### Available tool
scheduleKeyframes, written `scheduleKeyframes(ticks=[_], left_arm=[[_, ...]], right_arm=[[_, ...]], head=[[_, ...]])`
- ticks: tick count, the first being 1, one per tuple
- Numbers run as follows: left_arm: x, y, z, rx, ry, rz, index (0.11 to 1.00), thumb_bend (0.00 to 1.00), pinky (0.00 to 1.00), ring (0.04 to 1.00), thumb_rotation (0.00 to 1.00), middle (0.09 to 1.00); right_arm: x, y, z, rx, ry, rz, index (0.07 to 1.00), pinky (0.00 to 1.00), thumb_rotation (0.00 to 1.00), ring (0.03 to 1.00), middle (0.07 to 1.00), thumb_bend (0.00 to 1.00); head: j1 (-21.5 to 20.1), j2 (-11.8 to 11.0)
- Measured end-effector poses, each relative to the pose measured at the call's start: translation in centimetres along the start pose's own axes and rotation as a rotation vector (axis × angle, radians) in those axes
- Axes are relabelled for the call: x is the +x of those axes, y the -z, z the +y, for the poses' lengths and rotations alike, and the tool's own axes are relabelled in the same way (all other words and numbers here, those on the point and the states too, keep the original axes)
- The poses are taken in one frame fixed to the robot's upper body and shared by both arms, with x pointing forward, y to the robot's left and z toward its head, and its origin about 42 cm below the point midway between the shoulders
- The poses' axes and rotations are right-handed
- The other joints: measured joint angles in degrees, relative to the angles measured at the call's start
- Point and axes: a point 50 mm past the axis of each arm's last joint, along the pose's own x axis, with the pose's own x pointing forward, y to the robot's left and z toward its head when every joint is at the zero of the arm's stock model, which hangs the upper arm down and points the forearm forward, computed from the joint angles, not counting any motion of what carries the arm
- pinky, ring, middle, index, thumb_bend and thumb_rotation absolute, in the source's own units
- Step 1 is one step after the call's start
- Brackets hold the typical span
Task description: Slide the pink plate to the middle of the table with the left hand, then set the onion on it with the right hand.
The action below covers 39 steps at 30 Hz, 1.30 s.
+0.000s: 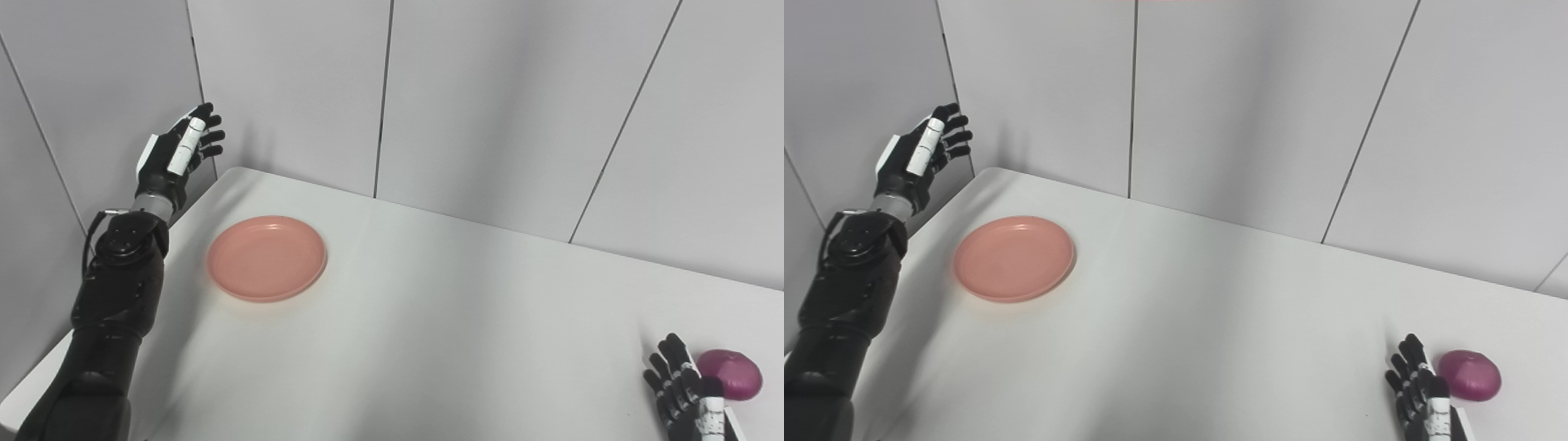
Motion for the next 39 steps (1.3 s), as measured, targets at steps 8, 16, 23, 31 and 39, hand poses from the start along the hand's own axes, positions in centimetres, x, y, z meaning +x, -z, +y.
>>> scheduleKeyframes(ticks=[8, 16, 23, 31, 39], left_arm=[[-0.1, 1.4, 0.3, -0.014, -0.002, 0.048, 0.896, 0.82, 0.87, 0.874, 0.85, 0.907], [-0.5, 3.1, -0.3, -0.077, 0.007, 0.062, 0.894, 0.85, 0.86, 0.871, 0.82, 0.912], [-1.5, 6.2, -0.7, -0.122, 0.027, 0.151, 0.859, 0.88, 0.85, 0.880, 0.78, 0.900], [-2.1, 7.9, -0.6, -0.125, 0.031, 0.183, 0.833, 0.91, 0.79, 0.838, 0.77, 0.859], [-2.2, 8.6, -0.4, -0.121, 0.028, 0.190, 0.857, 0.92, 0.81, 0.845, 0.77, 0.870]], right_arm=[[0.0, 0.0, 0.0, -0.001, 0.000, 0.000, 0.974, 1.00, 1.00, 1.000, 1.000, 0.88], [0.0, 0.0, 0.0, -0.009, -0.001, 0.002, 0.979, 1.00, 1.00, 1.000, 1.000, 0.90], [0.0, 0.0, 0.1, -0.014, -0.002, 0.002, 0.969, 1.00, 1.00, 1.000, 1.000, 0.92], [-0.1, 0.0, 0.1, -0.015, -0.001, 0.002, 0.963, 1.00, 1.00, 1.000, 1.000, 0.93], [-0.1, 0.0, 0.0, -0.015, 0.000, 0.001, 0.973, 1.00, 1.00, 1.000, 1.000, 0.94]], head=[[-0.3, 0.4], [-0.4, 0.7], [-0.6, 0.8], [-0.8, 1.0], [-0.8, 1.3]])
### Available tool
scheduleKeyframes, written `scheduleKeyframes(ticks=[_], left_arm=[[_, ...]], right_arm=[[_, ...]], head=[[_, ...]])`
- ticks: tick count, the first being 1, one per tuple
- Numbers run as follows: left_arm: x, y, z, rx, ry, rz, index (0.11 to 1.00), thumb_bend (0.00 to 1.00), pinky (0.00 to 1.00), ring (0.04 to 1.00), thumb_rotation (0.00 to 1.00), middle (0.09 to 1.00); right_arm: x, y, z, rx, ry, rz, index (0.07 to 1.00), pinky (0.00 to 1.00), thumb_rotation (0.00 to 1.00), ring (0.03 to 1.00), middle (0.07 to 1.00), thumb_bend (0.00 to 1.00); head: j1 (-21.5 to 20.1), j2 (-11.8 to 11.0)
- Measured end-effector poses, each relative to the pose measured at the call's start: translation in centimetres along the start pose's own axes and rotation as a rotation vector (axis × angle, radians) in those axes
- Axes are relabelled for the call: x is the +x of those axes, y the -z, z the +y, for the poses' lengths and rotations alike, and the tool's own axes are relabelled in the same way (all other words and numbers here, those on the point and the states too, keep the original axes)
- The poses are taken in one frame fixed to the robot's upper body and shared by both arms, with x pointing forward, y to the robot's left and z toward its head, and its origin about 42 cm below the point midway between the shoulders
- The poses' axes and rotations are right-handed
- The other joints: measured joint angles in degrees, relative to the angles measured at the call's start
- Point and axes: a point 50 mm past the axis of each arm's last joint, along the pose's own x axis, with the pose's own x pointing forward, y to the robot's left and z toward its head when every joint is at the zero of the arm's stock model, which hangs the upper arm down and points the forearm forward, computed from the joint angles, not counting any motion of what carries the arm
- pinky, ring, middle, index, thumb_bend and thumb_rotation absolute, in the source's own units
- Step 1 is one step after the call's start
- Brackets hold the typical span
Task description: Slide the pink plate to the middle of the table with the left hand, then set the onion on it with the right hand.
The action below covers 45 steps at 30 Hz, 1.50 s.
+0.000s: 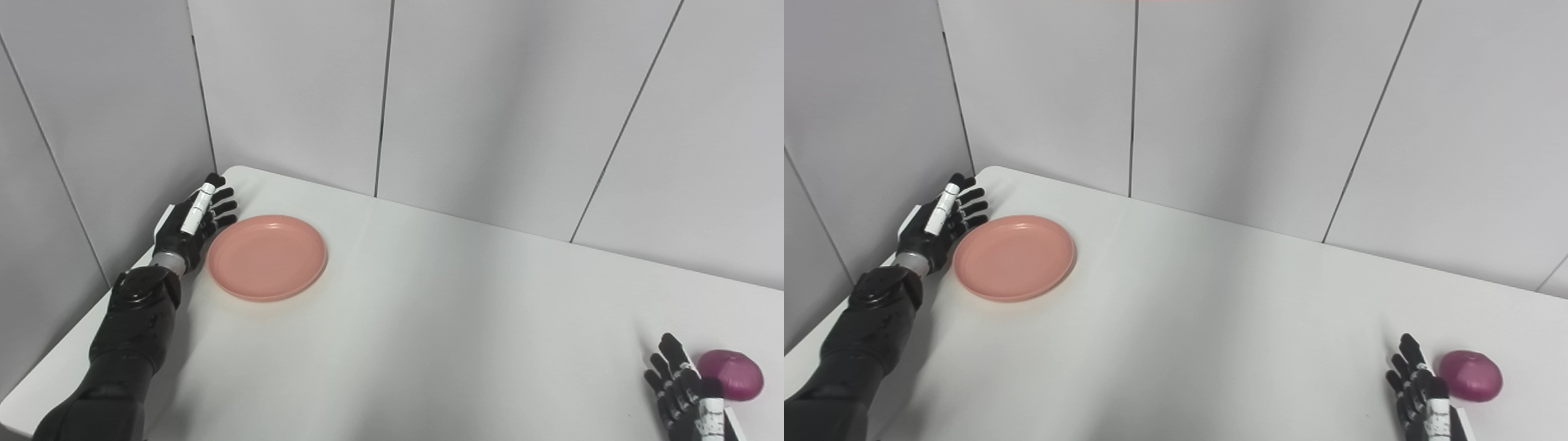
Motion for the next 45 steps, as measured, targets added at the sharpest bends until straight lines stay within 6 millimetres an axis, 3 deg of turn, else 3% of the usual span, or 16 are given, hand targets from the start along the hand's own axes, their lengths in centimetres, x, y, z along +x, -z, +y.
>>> scheduleKeyframes(ticks=[9, 12, 16, 26, 40, 43, 45], left_arm=[[0.0, -0.2, 0.9, 0.019, 0.002, 0.006, 0.845, 0.93, 0.79, 0.830, 0.77, 0.861], [-0.1, -0.3, 1.5, 0.019, -0.006, 0.009, 0.840, 0.97, 0.82, 0.836, 0.75, 0.859], [-0.3, -0.1, 1.8, 0.003, 0.001, 0.006, 0.840, 0.92, 0.74, 0.812, 0.75, 0.853], [-0.7, 0.5, 1.5, -0.026, 0.015, -0.014, 0.832, 0.89, 0.72, 0.797, 0.73, 0.834], [-1.2, 1.4, -3.3, -0.105, 0.114, -0.029, 0.849, 0.90, 0.72, 0.816, 0.71, 0.850], [-1.2, 1.7, -4.7, -0.116, 0.139, -0.023, 0.835, 0.92, 0.71, 0.812, 0.74, 0.840], [-1.3, 1.7, -5.8, -0.112, 0.163, -0.018, 0.870, 0.89, 0.74, 0.834, 0.79, 0.865]], right_arm=[[0.0, 0.0, 0.0, -0.001, 0.000, 0.000, 0.969, 1.00, 1.00, 1.000, 1.000, 0.96], [0.0, 0.0, 0.0, 0.002, -0.001, -0.001, 0.970, 1.00, 1.00, 1.000, 1.000, 0.94], [0.0, 0.0, 0.0, 0.002, -0.002, 0.000, 0.951, 1.00, 0.98, 1.000, 1.000, 0.95], [-0.1, 0.0, -0.1, 0.010, 0.001, -0.001, 0.944, 1.00, 0.96, 1.000, 1.000, 0.98], [-0.1, 0.0, -0.2, 0.015, 0.000, -0.001, 0.941, 1.00, 0.94, 1.000, 1.000, 1.00], [-0.1, 0.0, -0.2, 0.016, 0.000, -0.001, 0.936, 1.00, 0.94, 1.000, 1.000, 0.98], [-0.2, 0.0, -0.2, 0.015, 0.001, -0.001, 0.934, 1.00, 0.93, 1.000, 1.000, 0.98]], head=[[0.1, 0.2], [0.2, 0.4], [0.1, 0.4], [-0.3, 0.9], [-0.4, 1.1], [-0.7, 1.2], [-0.8, 1.3]])
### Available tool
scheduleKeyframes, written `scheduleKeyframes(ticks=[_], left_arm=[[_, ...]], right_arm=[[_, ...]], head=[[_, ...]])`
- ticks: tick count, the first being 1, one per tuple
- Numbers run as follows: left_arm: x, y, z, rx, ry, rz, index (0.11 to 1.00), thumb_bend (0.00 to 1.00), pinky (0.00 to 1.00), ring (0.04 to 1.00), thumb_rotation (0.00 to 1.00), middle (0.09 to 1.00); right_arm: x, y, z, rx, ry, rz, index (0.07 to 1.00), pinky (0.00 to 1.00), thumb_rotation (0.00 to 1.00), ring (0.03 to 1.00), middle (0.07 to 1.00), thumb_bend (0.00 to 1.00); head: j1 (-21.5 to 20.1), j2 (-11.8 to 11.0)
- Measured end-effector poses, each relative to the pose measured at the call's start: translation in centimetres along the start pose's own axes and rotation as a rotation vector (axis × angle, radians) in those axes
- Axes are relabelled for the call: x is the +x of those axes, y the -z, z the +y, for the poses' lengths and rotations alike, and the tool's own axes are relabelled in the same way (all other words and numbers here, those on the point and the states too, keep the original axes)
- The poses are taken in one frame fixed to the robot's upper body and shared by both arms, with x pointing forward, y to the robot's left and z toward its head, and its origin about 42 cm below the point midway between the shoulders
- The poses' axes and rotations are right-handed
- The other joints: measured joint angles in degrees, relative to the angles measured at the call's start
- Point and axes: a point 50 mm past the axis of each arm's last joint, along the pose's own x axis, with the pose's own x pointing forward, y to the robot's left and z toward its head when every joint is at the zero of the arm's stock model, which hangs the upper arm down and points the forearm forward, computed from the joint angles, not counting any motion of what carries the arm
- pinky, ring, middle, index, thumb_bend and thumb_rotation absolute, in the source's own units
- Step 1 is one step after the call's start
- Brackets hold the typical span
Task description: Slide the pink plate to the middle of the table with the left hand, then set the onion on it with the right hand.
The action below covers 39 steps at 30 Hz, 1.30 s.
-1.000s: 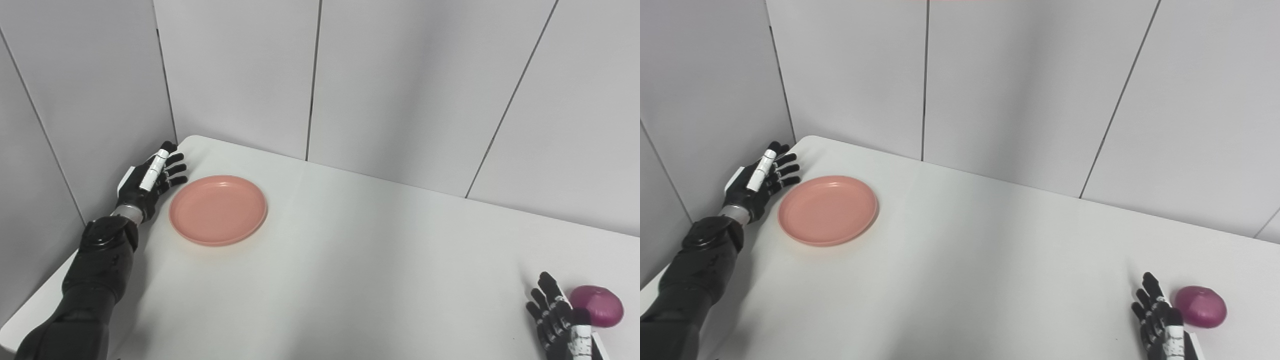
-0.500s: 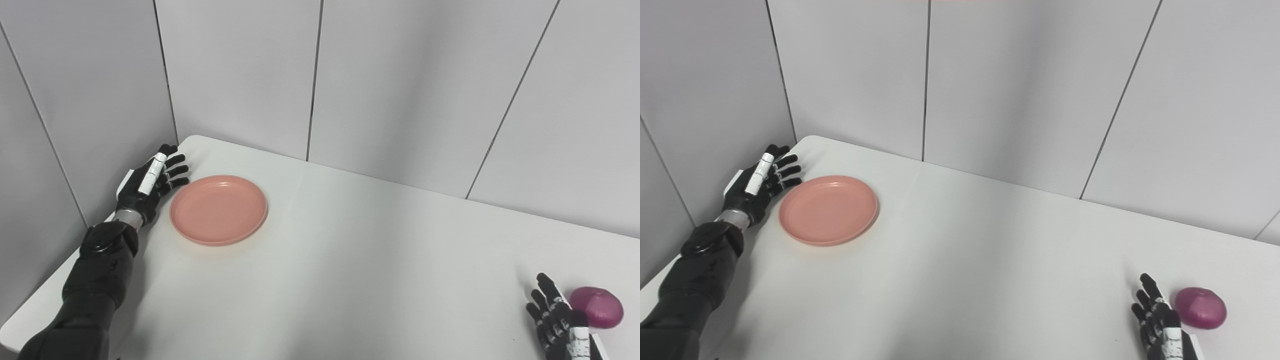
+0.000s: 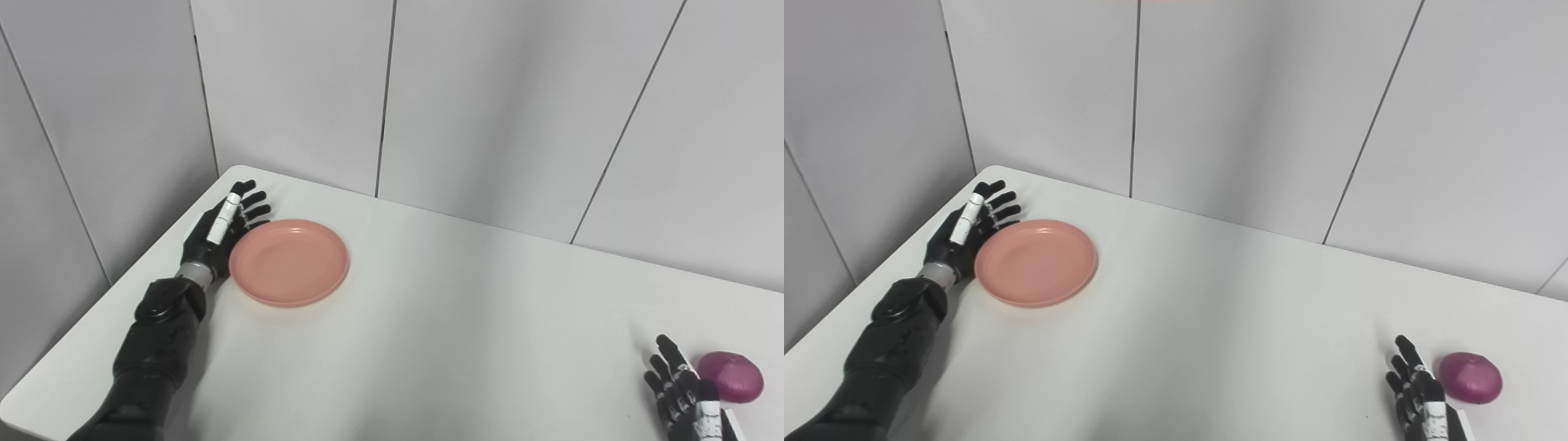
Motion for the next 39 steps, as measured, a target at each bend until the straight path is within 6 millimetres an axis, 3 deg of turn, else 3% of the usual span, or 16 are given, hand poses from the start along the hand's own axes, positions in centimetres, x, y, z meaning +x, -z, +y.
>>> scheduleKeyframes(ticks=[4, 7, 17, 25, 36, 39], left_arm=[[0.0, 0.4, -2.8, 0.006, 0.070, 0.021, 0.894, 0.83, 0.79, 0.875, 0.81, 0.891], [-0.2, 0.8, -4.4, -0.012, 0.102, 0.035, 0.891, 0.84, 0.78, 0.865, 0.79, 0.890], [-1.2, 1.2, -6.2, -0.028, 0.171, 0.070, 0.870, 0.86, 0.73, 0.821, 0.80, 0.860], [-3.0, 2.1, -10.5, -0.082, 0.266, 0.094, 0.896, 0.83, 0.80, 0.858, 0.80, 0.882], [-4.3, 4.0, -17.2, -0.139, 0.387, 0.125, 0.869, 0.84, 0.76, 0.837, 0.79, 0.866], [-4.6, 4.4, -18.4, -0.142, 0.410, 0.131, 0.868, 0.83, 0.74, 0.833, 0.79, 0.865]], right_arm=[[0.0, 0.0, 0.0, 0.000, 0.000, 0.000, 0.942, 1.00, 0.94, 1.000, 1.000, 0.98], [0.0, 0.0, 0.0, 0.000, -0.001, 0.000, 0.927, 1.00, 0.93, 1.000, 1.000, 0.98], [0.0, 0.0, 0.0, -0.001, 0.001, -0.001, 0.923, 1.00, 0.92, 1.000, 1.000, 0.97], [-0.1, -0.1, 0.1, -0.004, 0.001, -0.004, 0.932, 1.00, 0.94, 1.000, 1.000, 0.93], [-0.4, -0.2, 0.7, -0.003, 0.012, -0.012, 0.931, 1.00, 0.94, 1.000, 1.000, 0.88], [-0.5, -0.3, 1.2, -0.011, 0.012, -0.016, 0.938, 1.00, 0.96, 1.000, 1.000, 0.86]], head=[[-0.1, 0.0], [-0.3, 0.0], [-1.1, 0.3], [-1.5, 0.5], [-3.3, 1.1], [-5.8, 1.8]])
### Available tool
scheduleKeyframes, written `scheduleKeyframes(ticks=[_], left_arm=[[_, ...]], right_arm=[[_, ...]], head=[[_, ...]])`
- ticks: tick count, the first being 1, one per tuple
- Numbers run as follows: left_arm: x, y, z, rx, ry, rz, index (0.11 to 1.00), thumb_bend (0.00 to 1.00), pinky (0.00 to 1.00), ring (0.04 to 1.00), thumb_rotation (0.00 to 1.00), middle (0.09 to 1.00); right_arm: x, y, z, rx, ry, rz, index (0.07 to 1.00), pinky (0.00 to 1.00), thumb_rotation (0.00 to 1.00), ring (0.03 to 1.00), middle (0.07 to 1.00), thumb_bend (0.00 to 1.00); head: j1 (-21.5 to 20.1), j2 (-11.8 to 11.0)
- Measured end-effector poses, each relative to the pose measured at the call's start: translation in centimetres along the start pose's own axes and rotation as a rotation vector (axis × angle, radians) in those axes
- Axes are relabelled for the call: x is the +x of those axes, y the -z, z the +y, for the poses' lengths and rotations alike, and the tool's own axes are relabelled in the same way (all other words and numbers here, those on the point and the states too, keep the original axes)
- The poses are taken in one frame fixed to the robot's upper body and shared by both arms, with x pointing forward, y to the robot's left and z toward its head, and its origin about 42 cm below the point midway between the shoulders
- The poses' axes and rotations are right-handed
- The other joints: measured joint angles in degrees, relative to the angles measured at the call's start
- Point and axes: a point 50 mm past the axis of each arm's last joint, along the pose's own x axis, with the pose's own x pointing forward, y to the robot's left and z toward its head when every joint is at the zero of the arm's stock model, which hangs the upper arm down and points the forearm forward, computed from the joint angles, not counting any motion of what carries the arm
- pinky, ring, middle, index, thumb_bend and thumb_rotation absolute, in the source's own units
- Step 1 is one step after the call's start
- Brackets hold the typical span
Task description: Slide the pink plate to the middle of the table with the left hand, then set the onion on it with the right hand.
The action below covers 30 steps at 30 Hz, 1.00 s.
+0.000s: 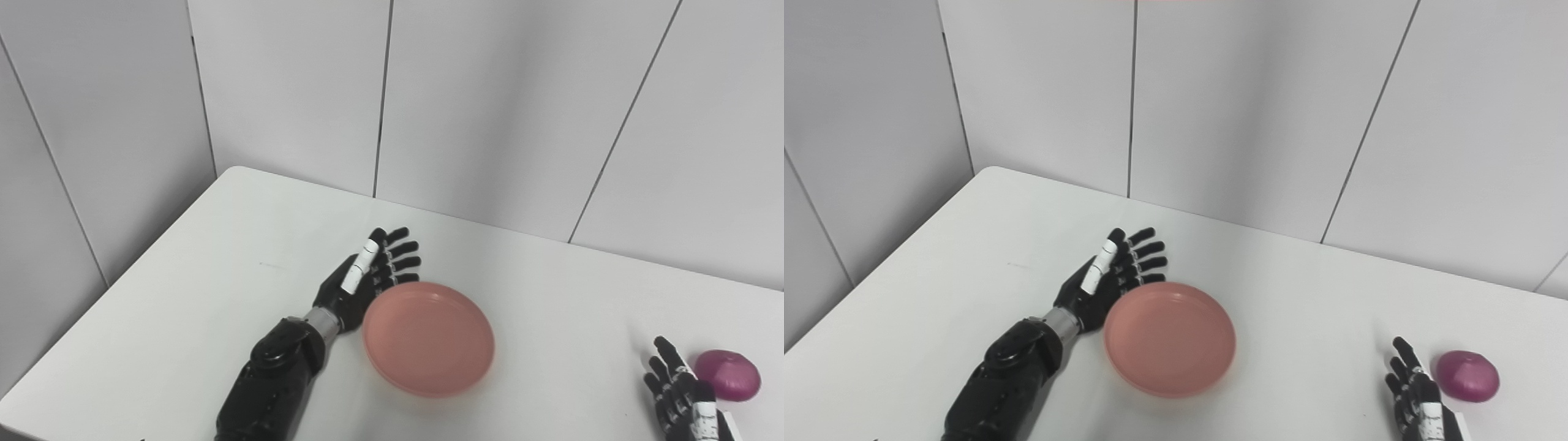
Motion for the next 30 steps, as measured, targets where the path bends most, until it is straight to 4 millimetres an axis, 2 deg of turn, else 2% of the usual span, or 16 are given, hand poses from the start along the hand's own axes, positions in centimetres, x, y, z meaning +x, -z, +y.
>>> scheduleKeyframes(ticks=[3, 4, 5, 6, 12, 13, 15, 16, 20, 21, 23, 30], left_arm=[[-0.1, 0.4, -0.7, 0.014, 0.015, 0.006, 0.873, 0.83, 0.74, 0.838, 0.79, 0.874], [-0.1, 0.5, -0.9, 0.014, 0.019, 0.008, 0.873, 0.82, 0.74, 0.842, 0.80, 0.876], [-0.1, 0.7, -1.2, 0.012, 0.027, 0.011, 0.873, 0.82, 0.74, 0.842, 0.80, 0.877], [-0.1, 0.9, -1.5, 0.013, 0.033, 0.012, 0.874, 0.82, 0.74, 0.844, 0.80, 0.877], [-0.4, 1.9, -3.3, 0.001, 0.081, 0.022, 0.889, 0.81, 0.78, 0.856, 0.81, 0.880], [-0.4, 2.1, -3.6, 0.001, 0.092, 0.025, 0.899, 0.80, 0.79, 0.864, 0.82, 0.886], [-0.6, 2.3, -3.8, 0.003, 0.108, 0.029, 0.904, 0.79, 0.80, 0.869, 0.82, 0.891], [-0.7, 2.3, -3.9, 0.004, 0.113, 0.029, 0.908, 0.79, 0.80, 0.877, 0.82, 0.897], [-0.9, 2.2, -3.9, 0.005, 0.121, 0.034, 0.916, 0.77, 0.81, 0.891, 0.83, 0.910], [-0.9, 2.2, -3.8, 0.008, 0.124, 0.035, 0.917, 0.77, 0.82, 0.894, 0.84, 0.913], [-1.0, 2.0, -3.6, 0.015, 0.129, 0.038, 0.925, 0.77, 0.81, 0.896, 0.85, 0.918], [-1.1, 1.9, -3.3, 0.020, 0.139, 0.047, 0.928, 0.77, 0.82, 0.904, 0.85, 0.924]], right_arm=[[-0.4, 0.1, 0.7, 0.000, 0.005, 0.002, 0.943, 1.00, 0.98, 1.000, 1.000, 0.84], [-0.4, 0.1, 0.9, 0.000, 0.004, 0.003, 0.945, 1.00, 0.99, 1.000, 1.000, 0.82], [-0.5, 0.1, 1.0, 0.000, 0.007, 0.007, 0.945, 1.00, 0.99, 1.000, 1.000, 0.82], [-0.6, 0.1, 1.3, 0.002, 0.012, 0.008, 0.945, 1.00, 1.00, 1.000, 1.000, 0.82], [-0.8, 0.2, 3.2, 0.010, 0.018, 0.013, 0.937, 1.00, 0.99, 1.000, 1.000, 0.85], [-0.7, 0.2, 3.4, 0.006, 0.022, 0.013, 0.933, 1.00, 0.99, 1.000, 1.000, 0.87], [-0.7, 0.2, 3.8, -0.009, 0.030, 0.013, 0.932, 1.00, 0.99, 1.000, 1.000, 0.88], [-0.6, 0.2, 4.1, -0.016, 0.034, 0.013, 0.932, 1.00, 0.99, 1.000, 1.000, 0.88], [-0.5, 0.2, 4.5, -0.033, 0.045, 0.013, 0.926, 1.00, 0.99, 1.000, 1.000, 0.87], [-0.5, 0.2, 4.6, -0.034, 0.049, 0.013, 0.923, 1.00, 0.99, 1.000, 1.000, 0.86], [-0.4, 0.2, 5.0, -0.030, 0.054, 0.011, 0.918, 1.00, 0.99, 1.000, 1.000, 0.86], [-0.2, 0.2, 6.2, -0.031, 0.053, 0.011, 0.917, 1.00, 0.99, 0.999, 1.000, 0.90]], head=[[-1.0, 0.3], [-3.8, 0.9], [-3.8, 0.9], [-5.6, 1.2], [-9.8, 1.9], [-12.6, 2.4], [-13.2, 2.5], [-15.0, 2.6], [-15.0, 2.6], [-16.7, 3.2], [-17.2, 3.3], [-18.1, 3.5]])
